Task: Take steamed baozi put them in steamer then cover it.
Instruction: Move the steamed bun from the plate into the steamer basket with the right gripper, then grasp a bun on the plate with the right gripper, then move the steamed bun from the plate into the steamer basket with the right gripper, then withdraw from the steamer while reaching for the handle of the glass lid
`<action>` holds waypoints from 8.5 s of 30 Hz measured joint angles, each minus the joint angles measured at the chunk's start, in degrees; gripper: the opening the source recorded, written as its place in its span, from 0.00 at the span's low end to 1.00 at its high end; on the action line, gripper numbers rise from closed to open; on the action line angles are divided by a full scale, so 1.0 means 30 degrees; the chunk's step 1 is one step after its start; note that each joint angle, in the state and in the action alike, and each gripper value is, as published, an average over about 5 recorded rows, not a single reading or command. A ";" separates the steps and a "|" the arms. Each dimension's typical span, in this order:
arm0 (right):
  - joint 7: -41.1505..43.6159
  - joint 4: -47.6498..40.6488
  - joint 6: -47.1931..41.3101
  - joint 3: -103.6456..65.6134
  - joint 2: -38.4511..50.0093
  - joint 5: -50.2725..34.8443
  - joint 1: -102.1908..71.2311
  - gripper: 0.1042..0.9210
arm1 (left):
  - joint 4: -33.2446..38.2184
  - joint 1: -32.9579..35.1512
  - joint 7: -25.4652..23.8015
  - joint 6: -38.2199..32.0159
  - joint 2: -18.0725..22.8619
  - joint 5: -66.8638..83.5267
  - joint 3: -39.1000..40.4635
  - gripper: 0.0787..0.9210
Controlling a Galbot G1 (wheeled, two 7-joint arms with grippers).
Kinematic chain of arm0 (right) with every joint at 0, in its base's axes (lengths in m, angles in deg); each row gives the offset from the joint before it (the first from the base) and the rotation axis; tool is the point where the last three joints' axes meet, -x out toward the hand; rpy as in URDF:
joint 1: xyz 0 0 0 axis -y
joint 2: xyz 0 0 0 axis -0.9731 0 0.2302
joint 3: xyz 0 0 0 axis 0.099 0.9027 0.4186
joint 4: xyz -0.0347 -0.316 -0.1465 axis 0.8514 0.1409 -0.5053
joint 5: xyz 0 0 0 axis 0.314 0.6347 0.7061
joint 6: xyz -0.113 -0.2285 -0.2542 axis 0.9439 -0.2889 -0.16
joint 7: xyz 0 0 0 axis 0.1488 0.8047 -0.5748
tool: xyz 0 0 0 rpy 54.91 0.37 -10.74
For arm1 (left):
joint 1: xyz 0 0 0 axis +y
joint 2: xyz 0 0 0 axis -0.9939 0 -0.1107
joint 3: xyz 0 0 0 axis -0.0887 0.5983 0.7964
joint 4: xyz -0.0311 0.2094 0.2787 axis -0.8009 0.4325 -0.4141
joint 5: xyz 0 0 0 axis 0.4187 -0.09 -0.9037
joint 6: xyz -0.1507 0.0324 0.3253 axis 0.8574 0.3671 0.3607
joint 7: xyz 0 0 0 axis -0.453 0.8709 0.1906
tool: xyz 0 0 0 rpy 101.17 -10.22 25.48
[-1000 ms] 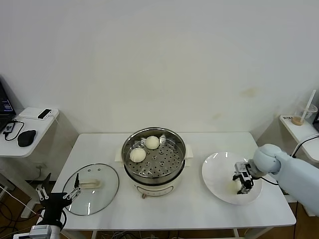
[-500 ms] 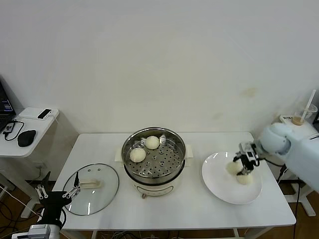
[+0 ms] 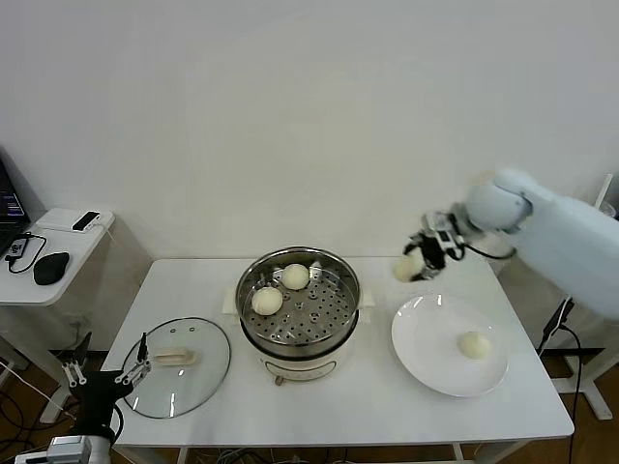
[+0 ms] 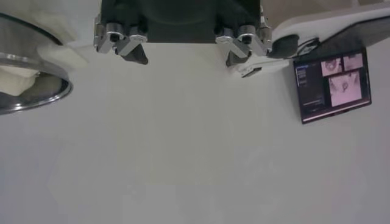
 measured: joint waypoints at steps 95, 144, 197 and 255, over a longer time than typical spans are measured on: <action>-0.0570 0.0897 0.1395 -0.7349 0.5872 0.5433 -1.1493 0.88 | -0.0730 -0.1010 -0.0075 0.0056 -0.1170 -0.0150 0.0405 0.88; -0.0519 -0.4557 0.1074 -1.0346 0.2437 0.8626 -1.4419 0.54 | -0.0960 -0.1040 -0.0154 0.0105 -0.0926 -0.0476 0.0515 0.88; -0.4860 -0.1128 -0.6254 0.4158 -0.5752 -0.5945 0.0857 0.57 | -0.0597 -0.1403 -0.0137 0.0148 -0.0782 -0.0371 0.0425 0.88; -1.5355 0.4874 -0.0271 -0.9205 -0.0646 -0.4906 -1.2213 0.88 | -0.0694 -0.1400 -0.0010 -0.0154 -0.0440 -0.0825 0.0692 0.88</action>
